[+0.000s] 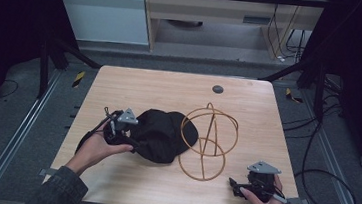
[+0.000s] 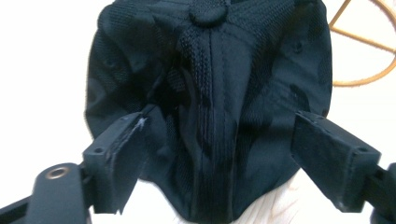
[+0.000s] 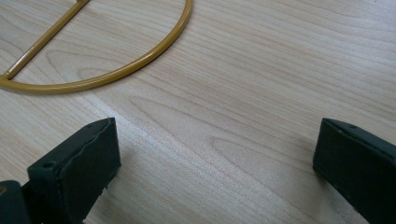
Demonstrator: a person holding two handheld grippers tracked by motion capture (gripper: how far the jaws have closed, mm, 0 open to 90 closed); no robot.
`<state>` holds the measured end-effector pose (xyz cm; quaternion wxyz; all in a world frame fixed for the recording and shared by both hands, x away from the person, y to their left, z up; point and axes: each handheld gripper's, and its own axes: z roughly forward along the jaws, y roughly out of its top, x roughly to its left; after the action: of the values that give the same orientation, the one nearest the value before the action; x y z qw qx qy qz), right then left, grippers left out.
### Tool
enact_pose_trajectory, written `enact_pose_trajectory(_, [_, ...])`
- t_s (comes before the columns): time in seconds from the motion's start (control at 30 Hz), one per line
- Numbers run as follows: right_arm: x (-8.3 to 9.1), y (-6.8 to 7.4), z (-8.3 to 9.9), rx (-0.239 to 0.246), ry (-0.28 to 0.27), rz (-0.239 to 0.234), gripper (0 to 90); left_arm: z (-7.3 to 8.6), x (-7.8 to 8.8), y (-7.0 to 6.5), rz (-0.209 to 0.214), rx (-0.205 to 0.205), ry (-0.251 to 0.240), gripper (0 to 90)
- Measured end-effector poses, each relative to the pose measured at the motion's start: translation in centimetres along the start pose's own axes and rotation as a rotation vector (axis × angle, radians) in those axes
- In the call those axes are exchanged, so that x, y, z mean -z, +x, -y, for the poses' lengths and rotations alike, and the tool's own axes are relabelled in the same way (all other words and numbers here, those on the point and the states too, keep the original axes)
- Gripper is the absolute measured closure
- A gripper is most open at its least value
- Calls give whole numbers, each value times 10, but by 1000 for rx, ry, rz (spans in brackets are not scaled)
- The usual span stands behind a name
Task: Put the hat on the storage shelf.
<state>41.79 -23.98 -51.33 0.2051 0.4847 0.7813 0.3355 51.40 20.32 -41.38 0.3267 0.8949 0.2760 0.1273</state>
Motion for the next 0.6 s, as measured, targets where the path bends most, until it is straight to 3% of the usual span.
enact_pose_trajectory(0.23, [0, 0, 0, 2, 0, 3, 8, -2, -19, 2, 6, -7, 25, 306])
enact_pose_trajectory(0.43, [0, 0, 0, 3, 0, 3, 8, -1, -23, 5, 20, -9, 42, 450])
enact_pose_trajectory(0.5, [0, 0, 0, 2, 0, 3, 8, -1, -23, 7, 25, 6, 39, 519])
enact_pose_trajectory(0.53, [0, 0, 0, 2, 0, 3, 7, -1, -22, 8, 33, 4, 38, 608])
enact_pose_trajectory(0.6, [0, 0, 0, 2, 0, 3, 7, -1, -22, 9, 37, 17, 34, 643])
